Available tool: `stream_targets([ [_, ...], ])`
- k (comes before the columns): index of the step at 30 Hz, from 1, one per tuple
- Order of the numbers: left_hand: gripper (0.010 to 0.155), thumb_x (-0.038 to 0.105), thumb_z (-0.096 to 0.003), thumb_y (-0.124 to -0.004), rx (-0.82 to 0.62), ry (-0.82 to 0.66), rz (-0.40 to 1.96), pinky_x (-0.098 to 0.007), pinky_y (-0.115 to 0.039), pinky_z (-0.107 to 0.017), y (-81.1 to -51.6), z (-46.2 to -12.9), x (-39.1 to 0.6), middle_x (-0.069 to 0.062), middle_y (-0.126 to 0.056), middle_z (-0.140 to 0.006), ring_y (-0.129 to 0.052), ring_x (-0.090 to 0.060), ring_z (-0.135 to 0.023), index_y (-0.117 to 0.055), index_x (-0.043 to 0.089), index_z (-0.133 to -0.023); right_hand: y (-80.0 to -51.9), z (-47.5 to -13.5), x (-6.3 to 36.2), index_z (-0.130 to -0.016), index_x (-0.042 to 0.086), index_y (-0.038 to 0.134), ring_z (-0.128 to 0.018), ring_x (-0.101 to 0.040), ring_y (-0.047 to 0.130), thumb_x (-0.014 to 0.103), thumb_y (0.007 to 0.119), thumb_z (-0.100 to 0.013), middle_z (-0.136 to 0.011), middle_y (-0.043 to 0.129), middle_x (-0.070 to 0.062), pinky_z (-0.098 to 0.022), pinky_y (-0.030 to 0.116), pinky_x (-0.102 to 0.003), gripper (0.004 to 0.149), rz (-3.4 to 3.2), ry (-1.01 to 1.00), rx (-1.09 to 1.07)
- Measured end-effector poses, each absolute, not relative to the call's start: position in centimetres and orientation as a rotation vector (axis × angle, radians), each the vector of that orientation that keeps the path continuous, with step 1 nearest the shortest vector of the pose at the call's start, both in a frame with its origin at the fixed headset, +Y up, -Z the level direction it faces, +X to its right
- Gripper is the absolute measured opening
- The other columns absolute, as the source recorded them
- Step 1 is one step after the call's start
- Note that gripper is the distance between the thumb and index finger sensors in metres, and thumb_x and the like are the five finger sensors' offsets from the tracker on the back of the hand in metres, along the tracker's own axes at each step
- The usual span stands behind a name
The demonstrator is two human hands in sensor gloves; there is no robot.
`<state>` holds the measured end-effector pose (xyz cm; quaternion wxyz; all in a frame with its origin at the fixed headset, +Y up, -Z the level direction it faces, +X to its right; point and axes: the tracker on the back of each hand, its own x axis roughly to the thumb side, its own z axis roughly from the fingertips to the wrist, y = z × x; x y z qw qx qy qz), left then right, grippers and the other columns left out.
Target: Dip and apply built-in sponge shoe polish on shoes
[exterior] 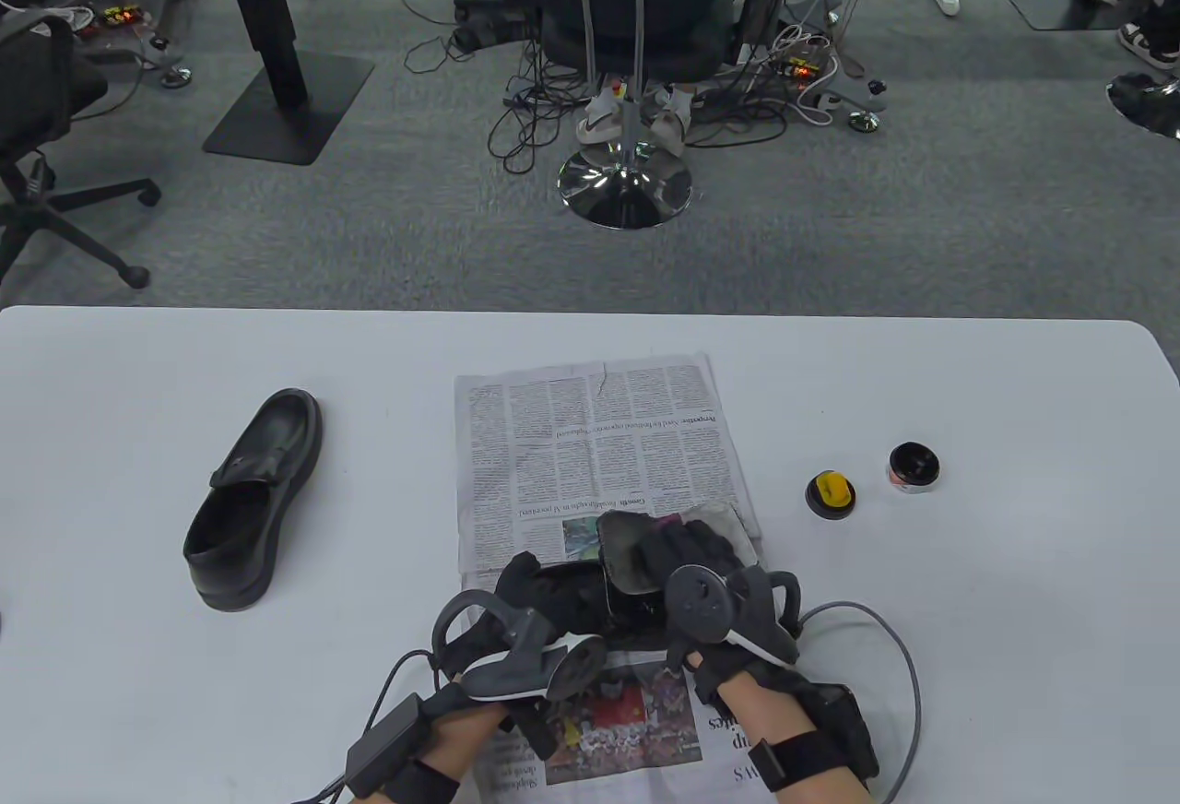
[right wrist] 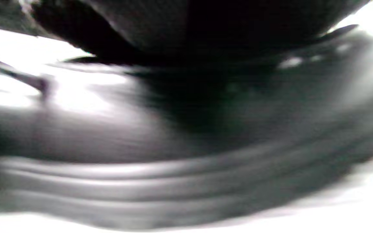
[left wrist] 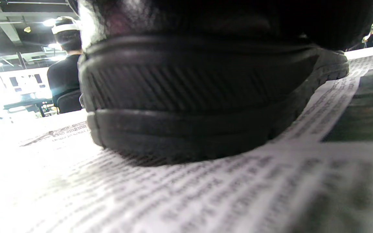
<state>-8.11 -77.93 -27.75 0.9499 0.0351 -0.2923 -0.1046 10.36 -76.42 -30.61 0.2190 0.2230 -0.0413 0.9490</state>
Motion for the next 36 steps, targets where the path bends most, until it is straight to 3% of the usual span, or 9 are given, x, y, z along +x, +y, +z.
stream_targets([
  [6, 0.036, 0.067, -0.0423, -0.073, 0.072, -0.593, -0.214, -0.062, -0.054, -0.076, -77.9, -27.7, -8.1, 0.02, -0.091, -0.068, -0.091, -0.009, -0.059, -0.079, 0.047, -0.072, -77.0, -31.5, 11.9, -0.095, 0.021, 0.074, -0.093, -0.042, 0.07, 0.018, 0.074, -0.045, -0.098, 0.072, -0.012, -0.065, 0.062, -0.054, 0.05, 2.79, -0.175, 0.402],
  [10, 0.037, 0.068, -0.0423, -0.073, 0.071, -0.595, -0.212, -0.062, -0.054, -0.076, -77.9, -27.7, -8.1, 0.02, -0.091, -0.068, -0.091, -0.009, -0.059, -0.079, 0.047, -0.072, -76.5, -30.7, 11.0, -0.095, 0.025, 0.072, -0.094, -0.039, 0.072, 0.021, 0.073, -0.045, -0.098, 0.071, -0.009, -0.065, 0.066, -0.051, 0.05, 2.604, -0.109, 0.634],
  [13, 0.036, 0.068, -0.0423, -0.073, 0.071, -0.595, -0.212, -0.062, -0.054, -0.076, -77.9, -27.7, -8.1, 0.02, -0.091, -0.068, -0.091, -0.009, -0.059, -0.079, 0.047, -0.072, -76.8, -31.2, 11.8, -0.092, 0.02, 0.079, -0.093, -0.043, 0.069, 0.014, 0.076, -0.044, -0.098, 0.072, -0.013, -0.065, 0.061, -0.055, 0.048, 2.321, -0.005, 0.52],
  [15, 0.036, 0.068, -0.0423, -0.073, 0.071, -0.593, -0.214, -0.062, -0.054, -0.076, -77.9, -27.7, -8.1, 0.02, -0.091, -0.068, -0.091, -0.009, -0.059, -0.078, 0.048, -0.072, -76.9, -31.6, 12.2, -0.092, 0.02, 0.078, -0.092, -0.043, 0.071, 0.015, 0.075, -0.044, -0.097, 0.073, -0.014, -0.064, 0.062, -0.055, 0.048, 2.664, -0.14, 0.416],
  [20, 0.036, 0.068, -0.0424, -0.073, 0.071, -0.594, -0.213, -0.062, -0.054, -0.076, -77.9, -27.7, -8.1, 0.02, -0.091, -0.068, -0.091, -0.009, -0.06, -0.079, 0.047, -0.072, -76.2, -30.8, 11.5, -0.092, 0.024, 0.077, -0.09, -0.039, 0.079, 0.021, 0.075, -0.044, -0.095, 0.076, -0.01, -0.063, 0.071, -0.05, 0.048, 2.535, -0.108, 0.628],
  [24, 0.036, 0.068, -0.0424, -0.073, 0.071, -0.593, -0.215, -0.062, -0.054, -0.076, -78.0, -27.7, -8.1, 0.02, -0.091, -0.068, -0.091, -0.009, -0.06, -0.078, 0.047, -0.072, -76.7, -31.6, 12.6, -0.09, 0.019, 0.082, -0.087, -0.044, 0.079, 0.015, 0.077, -0.044, -0.092, 0.079, -0.014, -0.061, 0.069, -0.054, 0.047, 2.646, -0.2, 0.443],
  [28, 0.037, 0.068, -0.0422, -0.073, 0.072, -0.593, -0.216, -0.062, -0.054, -0.076, -78.0, -27.7, -8.1, 0.02, -0.091, -0.068, -0.091, -0.009, -0.06, -0.078, 0.047, -0.072, -76.1, -30.6, 11.1, -0.091, 0.025, 0.077, -0.087, -0.037, 0.085, 0.022, 0.074, -0.044, -0.093, 0.079, -0.008, -0.06, 0.077, -0.047, 0.048, 2.656, -0.186, 0.676],
  [33, 0.037, 0.068, -0.0424, -0.073, 0.071, -0.592, -0.214, -0.062, -0.054, -0.076, -78.0, -27.7, -8.1, 0.02, -0.091, -0.068, -0.091, -0.009, -0.06, -0.078, 0.047, -0.072, -76.8, -31.3, 11.8, -0.091, 0.019, 0.079, -0.088, -0.044, 0.078, 0.015, 0.076, -0.044, -0.093, 0.077, -0.015, -0.061, 0.07, -0.054, 0.048, 2.847, -0.236, 0.372],
  [36, 0.037, 0.068, -0.0422, -0.073, 0.07, -0.591, -0.217, -0.062, -0.054, -0.077, -78.0, -27.7, -8.1, 0.02, -0.091, -0.068, -0.091, -0.009, -0.06, -0.078, 0.048, -0.072, -75.9, -30.4, 10.1, -0.092, 0.025, 0.077, -0.086, -0.037, 0.087, 0.022, 0.075, -0.044, -0.092, 0.08, -0.008, -0.059, 0.079, -0.048, 0.048, 2.946, -0.263, 0.525],
])
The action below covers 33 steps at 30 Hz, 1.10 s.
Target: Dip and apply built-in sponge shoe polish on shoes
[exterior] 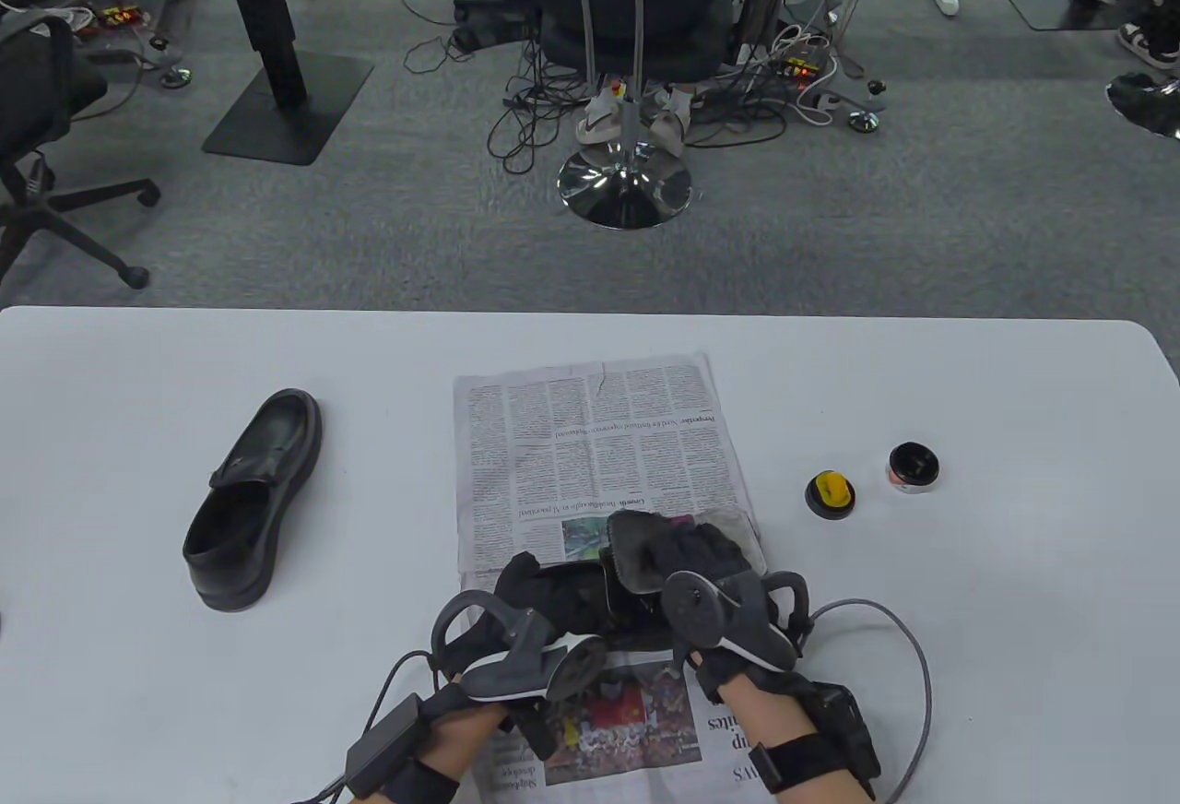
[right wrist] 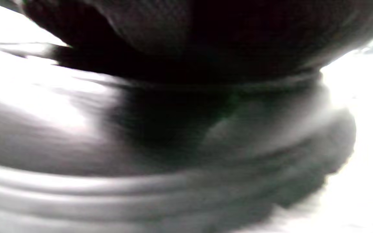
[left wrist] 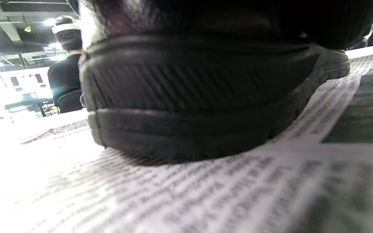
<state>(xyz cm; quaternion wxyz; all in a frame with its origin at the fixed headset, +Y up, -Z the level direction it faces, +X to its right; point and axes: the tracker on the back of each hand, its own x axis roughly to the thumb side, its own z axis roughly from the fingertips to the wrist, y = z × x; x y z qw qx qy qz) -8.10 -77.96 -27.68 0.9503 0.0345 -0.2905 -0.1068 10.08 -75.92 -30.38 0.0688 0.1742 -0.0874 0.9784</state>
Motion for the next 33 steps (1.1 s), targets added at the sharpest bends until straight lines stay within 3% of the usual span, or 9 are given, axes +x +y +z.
stream_targets([
  [3, 0.037, 0.068, -0.0422, -0.073, 0.069, -0.592, -0.215, -0.062, -0.054, -0.076, -78.0, -27.7, -8.1, 0.02, -0.091, -0.068, -0.091, -0.009, -0.06, -0.078, 0.047, -0.072, -76.2, -30.6, 10.7, -0.09, 0.022, 0.082, -0.085, -0.043, 0.084, 0.016, 0.078, -0.043, -0.092, 0.08, -0.012, -0.059, 0.075, -0.053, 0.047, 2.425, -0.144, 0.577],
  [6, 0.037, 0.068, -0.0421, -0.073, 0.07, -0.59, -0.217, -0.062, -0.054, -0.076, -78.0, -27.7, -8.1, 0.02, -0.091, -0.068, -0.091, -0.009, -0.06, -0.078, 0.048, -0.072, -76.6, -31.3, 11.7, -0.091, 0.021, 0.079, -0.087, -0.041, 0.08, 0.017, 0.077, -0.044, -0.093, 0.078, -0.012, -0.061, 0.071, -0.052, 0.048, 2.838, -0.225, 0.368],
  [11, 0.037, 0.068, -0.0421, -0.073, 0.071, -0.596, -0.218, -0.062, -0.054, -0.076, -78.0, -27.7, -8.1, 0.02, -0.091, -0.068, -0.091, -0.009, -0.06, -0.078, 0.048, -0.072, -75.6, -30.8, 11.4, -0.083, 0.026, 0.088, -0.082, -0.037, 0.091, 0.019, 0.079, -0.041, -0.086, 0.088, -0.007, -0.057, 0.08, -0.049, 0.043, 2.574, -0.178, 0.592],
  [15, 0.036, 0.068, -0.0424, -0.072, 0.072, -0.594, -0.219, -0.062, -0.054, -0.076, -78.0, -27.7, -8.1, 0.02, -0.091, -0.068, -0.091, -0.009, -0.06, -0.078, 0.048, -0.072, -75.8, -31.5, 12.9, -0.084, 0.023, 0.088, -0.082, -0.039, 0.09, 0.017, 0.079, -0.042, -0.086, 0.087, -0.009, -0.056, 0.078, -0.05, 0.043, 2.851, -0.279, 0.364],
  [20, 0.036, 0.068, -0.0422, -0.073, 0.072, -0.597, -0.218, -0.062, -0.054, -0.076, -78.0, -27.7, -8.1, 0.02, -0.091, -0.068, -0.091, -0.009, -0.06, -0.078, 0.048, -0.072, -75.6, -30.5, 11.4, -0.081, 0.024, 0.09, -0.081, -0.04, 0.091, 0.016, 0.081, -0.041, -0.085, 0.089, -0.009, -0.055, 0.082, -0.05, 0.042, 2.466, -0.103, 0.626],
  [23, 0.036, 0.068, -0.0423, -0.072, 0.072, -0.595, -0.218, -0.062, -0.054, -0.077, -78.0, -27.7, -8.1, 0.02, -0.091, -0.068, -0.091, -0.009, -0.06, -0.078, 0.048, -0.072, -76.0, -31.0, 12.3, -0.082, 0.022, 0.09, -0.08, -0.04, 0.091, 0.016, 0.081, -0.041, -0.084, 0.089, -0.01, -0.055, 0.081, -0.051, 0.043, 2.721, -0.259, 0.425],
  [27, 0.036, 0.068, -0.0423, -0.073, 0.072, -0.594, -0.219, -0.062, -0.054, -0.077, -78.0, -27.7, -8.1, 0.02, -0.091, -0.068, -0.091, -0.009, -0.06, -0.078, 0.048, -0.072, -75.4, -30.4, 11.1, -0.081, 0.027, 0.089, -0.078, -0.035, 0.095, 0.02, 0.081, -0.04, -0.083, 0.09, -0.005, -0.053, 0.086, -0.045, 0.042, 2.6, -0.162, 0.628],
  [28, 0.037, 0.068, -0.0422, -0.073, 0.072, -0.594, -0.216, -0.062, -0.054, -0.076, -78.0, -27.7, -8.2, 0.02, -0.091, -0.068, -0.091, -0.009, -0.06, -0.078, 0.048, -0.072, -75.6, -30.7, 11.9, -0.078, 0.022, 0.093, -0.077, -0.039, 0.094, 0.015, 0.084, -0.039, -0.082, 0.091, -0.009, -0.052, 0.084, -0.05, 0.041, 2.447, -0.115, 0.512],
  [33, 0.037, 0.068, -0.0423, -0.073, 0.072, -0.59, -0.22, -0.062, -0.054, -0.077, -78.0, -27.7, -8.1, 0.02, -0.091, -0.068, -0.091, -0.009, -0.06, -0.078, 0.048, -0.072, -75.2, -30.8, 12.0, -0.077, 0.026, 0.092, -0.074, -0.034, 0.098, 0.019, 0.085, -0.039, -0.079, 0.094, -0.005, -0.05, 0.088, -0.045, 0.04, 2.831, -0.279, 0.56],
])
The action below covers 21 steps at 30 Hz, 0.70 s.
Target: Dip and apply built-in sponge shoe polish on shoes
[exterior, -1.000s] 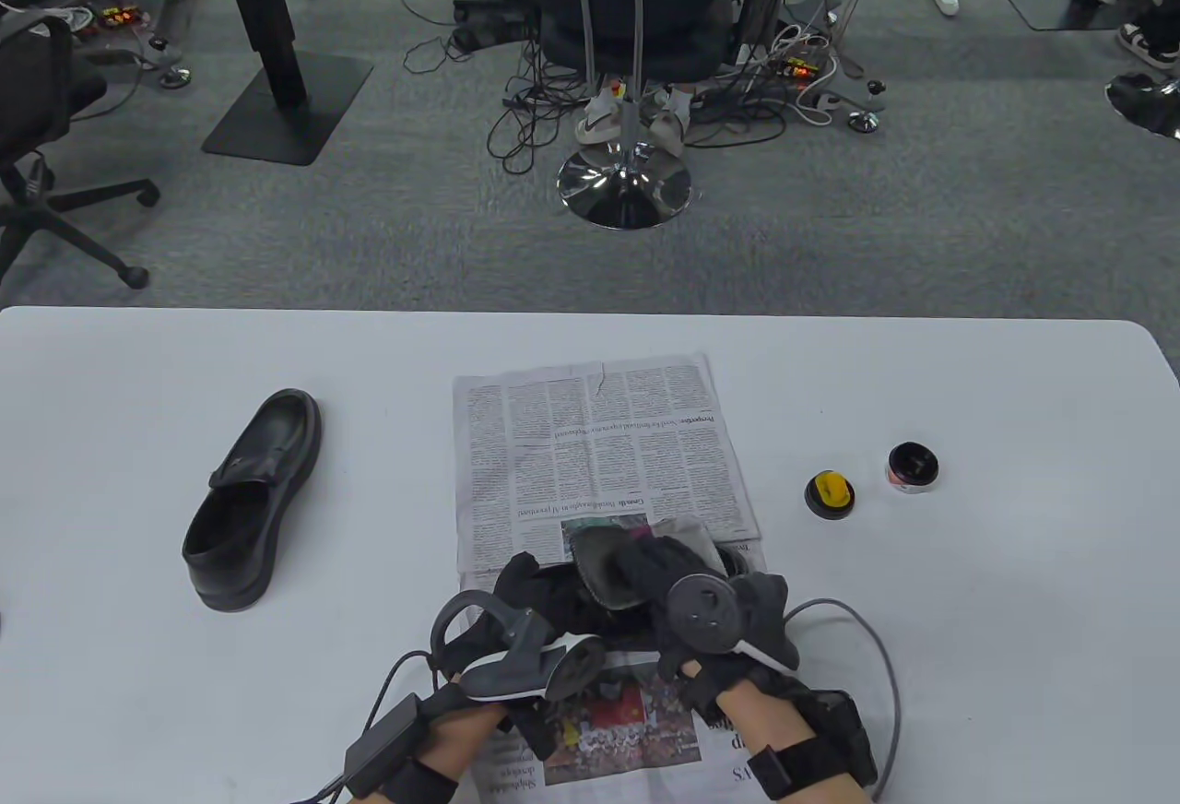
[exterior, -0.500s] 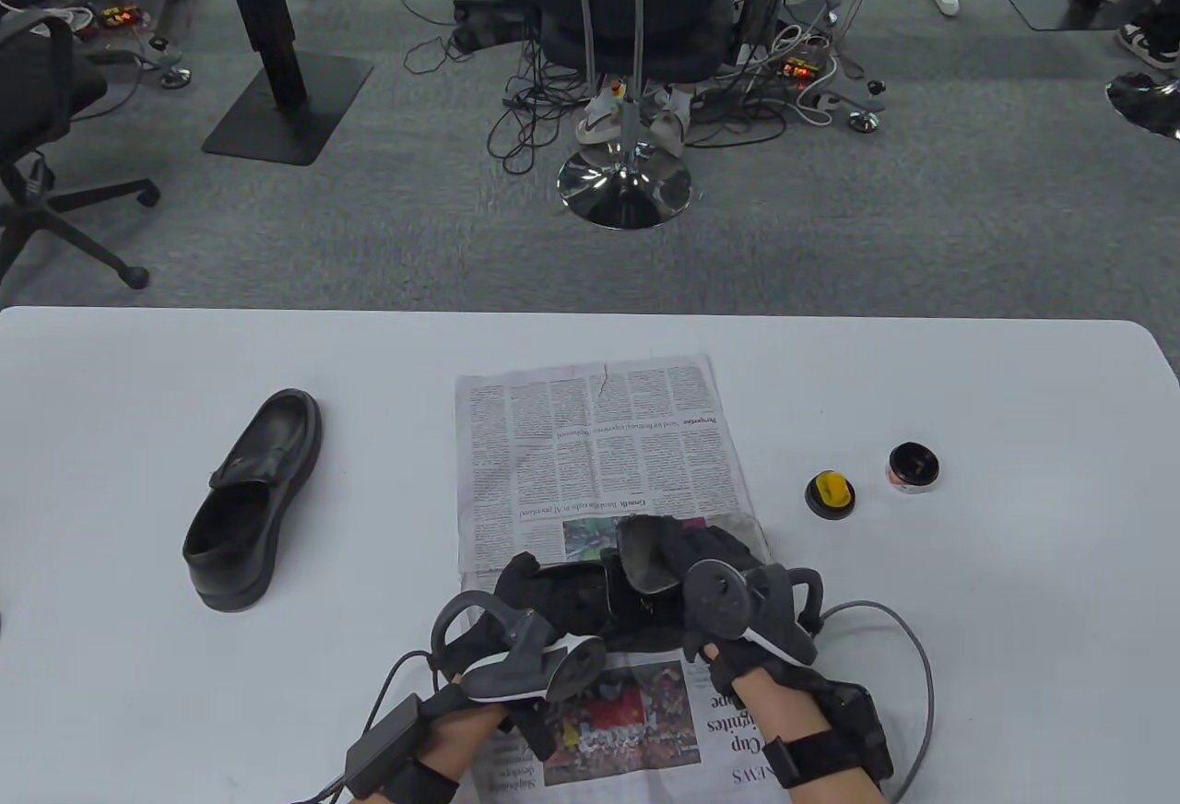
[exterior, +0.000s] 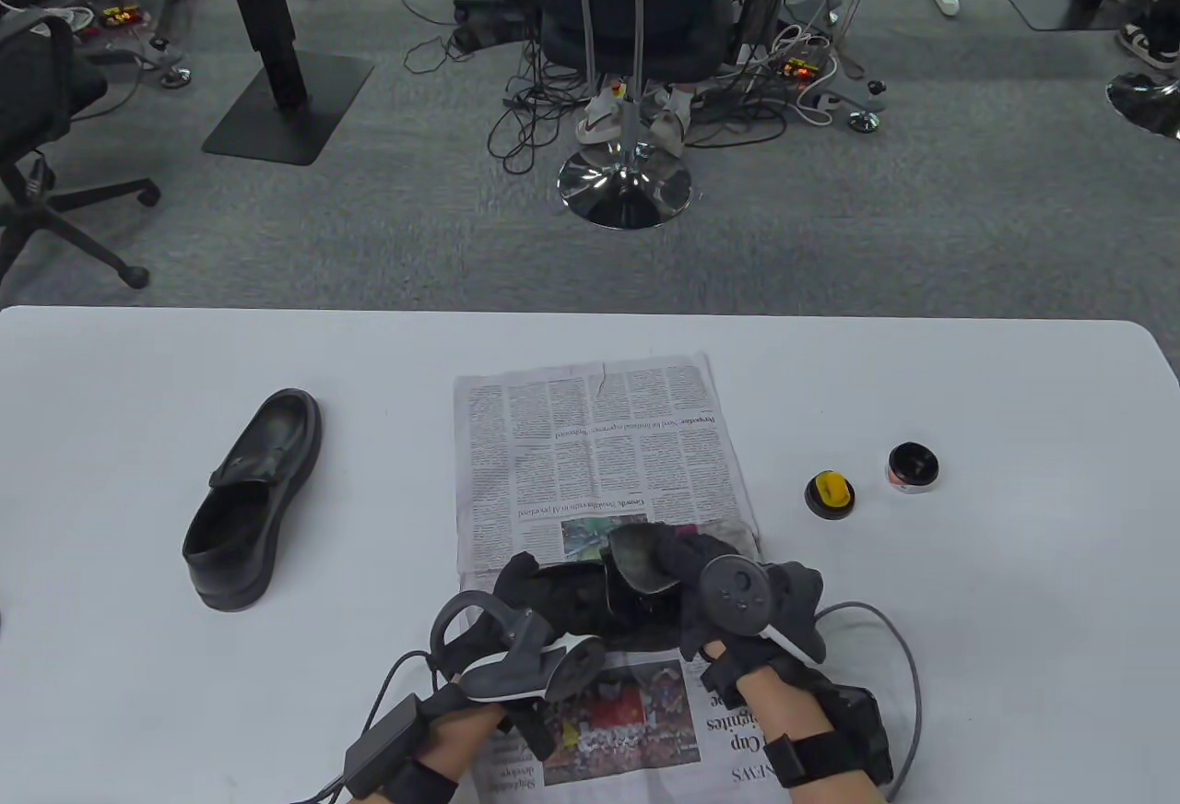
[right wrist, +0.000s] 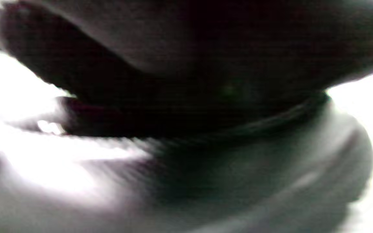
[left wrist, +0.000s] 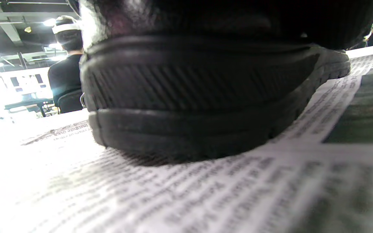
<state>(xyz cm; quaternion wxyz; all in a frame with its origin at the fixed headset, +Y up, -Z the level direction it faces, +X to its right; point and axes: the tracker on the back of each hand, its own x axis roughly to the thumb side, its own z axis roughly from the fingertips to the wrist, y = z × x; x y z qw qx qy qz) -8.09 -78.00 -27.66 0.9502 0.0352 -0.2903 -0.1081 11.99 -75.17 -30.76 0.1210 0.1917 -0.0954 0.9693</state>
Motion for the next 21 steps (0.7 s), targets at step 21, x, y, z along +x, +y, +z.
stream_targets([
  [21, 0.037, 0.068, -0.0423, -0.073, 0.071, -0.586, -0.217, -0.062, -0.054, -0.076, -78.0, -27.6, -8.2, 0.02, -0.091, -0.069, -0.091, -0.009, -0.061, -0.078, 0.047, -0.072, -75.0, -31.0, 13.3, -0.064, 0.019, 0.102, -0.071, -0.04, 0.097, 0.006, 0.088, -0.035, -0.072, 0.098, -0.01, -0.047, 0.087, -0.051, 0.034, 2.255, 0.132, 0.534],
])
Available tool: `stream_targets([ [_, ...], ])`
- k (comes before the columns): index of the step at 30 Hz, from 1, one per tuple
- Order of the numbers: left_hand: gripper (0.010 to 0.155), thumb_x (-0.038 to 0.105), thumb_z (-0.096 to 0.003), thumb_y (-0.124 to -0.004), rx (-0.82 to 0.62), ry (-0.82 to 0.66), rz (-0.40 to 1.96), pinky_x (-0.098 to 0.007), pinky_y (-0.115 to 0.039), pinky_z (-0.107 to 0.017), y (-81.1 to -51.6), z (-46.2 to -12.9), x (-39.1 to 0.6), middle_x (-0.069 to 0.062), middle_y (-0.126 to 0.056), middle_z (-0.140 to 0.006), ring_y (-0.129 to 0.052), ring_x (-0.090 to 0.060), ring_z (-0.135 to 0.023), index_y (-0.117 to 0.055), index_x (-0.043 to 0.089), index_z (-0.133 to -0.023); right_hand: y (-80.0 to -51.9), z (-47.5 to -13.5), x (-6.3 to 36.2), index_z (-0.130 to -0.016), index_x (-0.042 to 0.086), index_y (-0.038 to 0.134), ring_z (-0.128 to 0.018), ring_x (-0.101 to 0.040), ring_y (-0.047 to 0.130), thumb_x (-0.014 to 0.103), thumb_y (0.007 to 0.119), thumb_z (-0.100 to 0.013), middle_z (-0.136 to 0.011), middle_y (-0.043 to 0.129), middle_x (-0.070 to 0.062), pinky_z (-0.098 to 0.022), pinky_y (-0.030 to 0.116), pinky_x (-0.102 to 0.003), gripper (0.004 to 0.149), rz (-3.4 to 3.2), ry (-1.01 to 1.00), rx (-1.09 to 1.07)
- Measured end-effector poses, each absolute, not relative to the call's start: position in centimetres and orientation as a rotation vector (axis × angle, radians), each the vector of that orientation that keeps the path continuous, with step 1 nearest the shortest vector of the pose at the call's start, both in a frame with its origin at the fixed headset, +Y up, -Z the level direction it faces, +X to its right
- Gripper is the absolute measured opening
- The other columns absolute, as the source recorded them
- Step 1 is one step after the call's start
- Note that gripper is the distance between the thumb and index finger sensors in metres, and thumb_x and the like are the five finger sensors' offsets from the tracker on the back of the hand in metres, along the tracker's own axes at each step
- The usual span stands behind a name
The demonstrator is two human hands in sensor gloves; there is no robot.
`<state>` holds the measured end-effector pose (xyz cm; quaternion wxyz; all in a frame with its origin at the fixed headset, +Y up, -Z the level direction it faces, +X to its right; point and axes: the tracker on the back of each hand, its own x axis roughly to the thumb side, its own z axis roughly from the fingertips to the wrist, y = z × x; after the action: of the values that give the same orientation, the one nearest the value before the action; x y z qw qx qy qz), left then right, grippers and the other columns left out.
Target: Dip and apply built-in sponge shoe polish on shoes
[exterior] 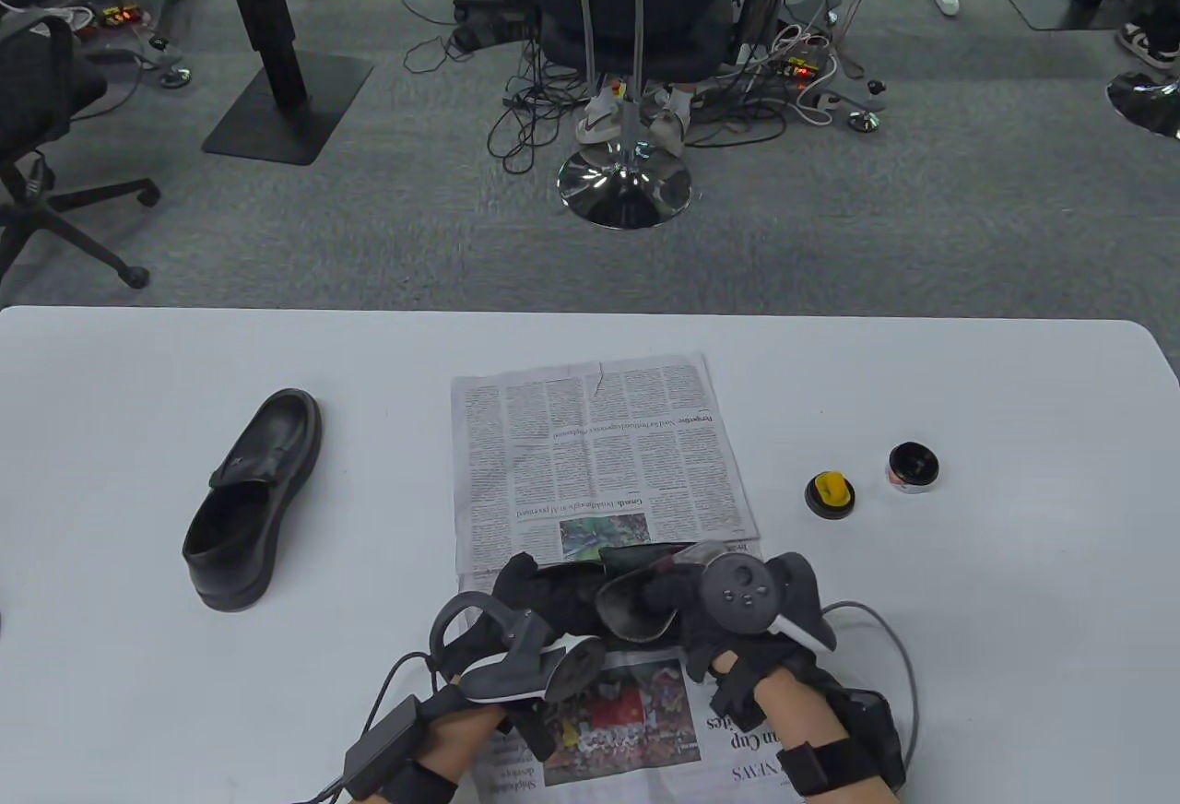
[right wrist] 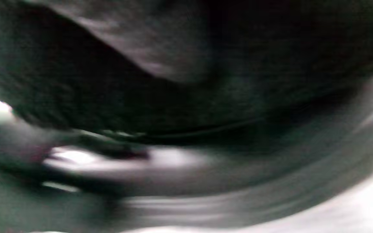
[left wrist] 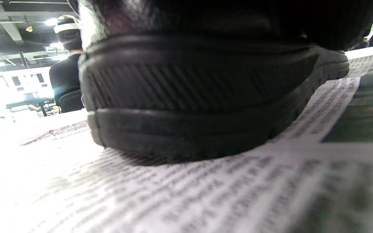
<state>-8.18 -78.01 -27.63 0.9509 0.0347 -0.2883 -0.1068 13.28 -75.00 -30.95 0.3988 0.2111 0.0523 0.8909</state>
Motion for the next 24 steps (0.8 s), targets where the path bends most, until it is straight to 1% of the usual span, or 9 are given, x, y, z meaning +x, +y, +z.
stream_targets([
  [2, 0.037, 0.068, -0.0423, -0.073, 0.071, -0.584, -0.217, -0.062, -0.054, -0.076, -78.0, -27.6, -8.2, 0.02, -0.091, -0.069, -0.091, -0.009, -0.061, -0.078, 0.048, -0.072, -74.8, -31.2, 14.0, -0.064, 0.019, 0.102, -0.069, -0.04, 0.099, 0.006, 0.088, -0.036, -0.072, 0.098, -0.01, -0.046, 0.088, -0.051, 0.034, 2.492, -0.087, 0.461],
  [4, 0.037, 0.068, -0.0423, -0.072, 0.071, -0.582, -0.216, -0.062, -0.054, -0.076, -78.0, -27.6, -8.2, 0.02, -0.091, -0.069, -0.091, -0.009, -0.061, -0.078, 0.048, -0.072, -74.8, -31.0, 13.8, -0.065, 0.028, 0.099, -0.07, -0.031, 0.102, 0.014, 0.086, -0.035, -0.072, 0.098, -0.001, -0.046, 0.092, -0.043, 0.035, 2.815, -0.274, 0.523],
  [8, 0.037, 0.068, -0.0423, -0.072, 0.07, -0.582, -0.216, -0.062, -0.054, -0.077, -78.0, -27.6, -8.2, 0.02, -0.091, -0.069, -0.091, -0.009, -0.061, -0.078, 0.048, -0.073, -75.2, -31.2, 13.5, -0.065, 0.028, 0.099, -0.073, -0.029, 0.097, 0.015, 0.088, -0.035, -0.073, 0.097, 0.0, -0.05, 0.088, -0.042, 0.035, 2.395, 0.109, 0.586],
  [10, 0.037, 0.068, -0.0423, -0.073, 0.071, -0.581, -0.217, -0.062, -0.054, -0.076, -78.0, -27.6, -8.2, 0.02, -0.091, -0.069, -0.091, -0.009, -0.061, -0.078, 0.048, -0.073, -75.2, -31.3, 14.3, -0.062, 0.02, 0.103, -0.07, -0.038, 0.099, 0.007, 0.089, -0.034, -0.071, 0.099, -0.008, -0.048, 0.087, -0.05, 0.034, 2.328, 0.024, 0.461],
  [12, 0.037, 0.068, -0.0423, -0.072, 0.07, -0.579, -0.217, -0.062, -0.054, -0.076, -78.0, -27.6, -8.2, 0.02, -0.091, -0.069, -0.091, -0.009, -0.061, -0.078, 0.048, -0.072, -74.8, -31.0, 14.3, -0.062, 0.024, 0.102, -0.071, -0.034, 0.1, 0.01, 0.088, -0.033, -0.071, 0.099, -0.004, -0.048, 0.089, -0.047, 0.034, 2.739, -0.218, 0.496],
  [15, 0.037, 0.068, -0.0423, -0.072, 0.069, -0.578, -0.218, -0.062, -0.054, -0.077, -78.0, -27.6, -8.2, 0.02, -0.091, -0.069, -0.091, -0.009, -0.061, -0.078, 0.048, -0.072, -74.5, -30.9, 13.1, -0.065, 0.031, 0.098, -0.073, -0.027, 0.099, 0.017, 0.087, -0.034, -0.073, 0.097, 0.003, -0.05, 0.091, -0.04, 0.035, 2.666, 0.043, 0.583],
  [17, 0.037, 0.068, -0.0422, -0.072, 0.07, -0.579, -0.216, -0.062, -0.054, -0.077, -78.1, -27.6, -8.2, 0.02, -0.091, -0.069, -0.091, -0.009, -0.061, -0.078, 0.048, -0.073, -75.1, -31.2, 13.5, -0.066, 0.026, 0.099, -0.072, -0.032, 0.097, 0.013, 0.088, -0.035, -0.074, 0.097, -0.003, -0.049, 0.089, -0.045, 0.035, 2.157, 0.277, 0.578],
  [19, 0.037, 0.068, -0.0421, -0.072, 0.069, -0.578, -0.216, -0.062, -0.054, -0.077, -78.1, -27.6, -8.1, 0.02, -0.091, -0.069, -0.091, -0.009, -0.061, -0.078, 0.048, -0.073, -74.4, -31.4, 14.5, -0.071, 0.018, 0.098, -0.067, -0.042, 0.1, 0.01, 0.087, -0.037, -0.074, 0.095, -0.013, -0.044, 0.089, -0.051, 0.037, 1.783, 0.359, 0.585],
  [24, 0.037, 0.068, -0.0421, -0.072, 0.07, -0.579, -0.215, -0.062, -0.054, -0.076, -78.1, -27.6, -8.1, 0.02, -0.091, -0.069, -0.091, -0.009, -0.061, -0.078, 0.048, -0.073, -67.6, -30.1, 22.2, -0.074, 0.022, 0.096, -0.07, -0.038, 0.099, 0.015, 0.088, -0.037, -0.077, 0.095, -0.009, -0.048, 0.088, -0.048, 0.039, 1.82, -0.316, 0.386],
])
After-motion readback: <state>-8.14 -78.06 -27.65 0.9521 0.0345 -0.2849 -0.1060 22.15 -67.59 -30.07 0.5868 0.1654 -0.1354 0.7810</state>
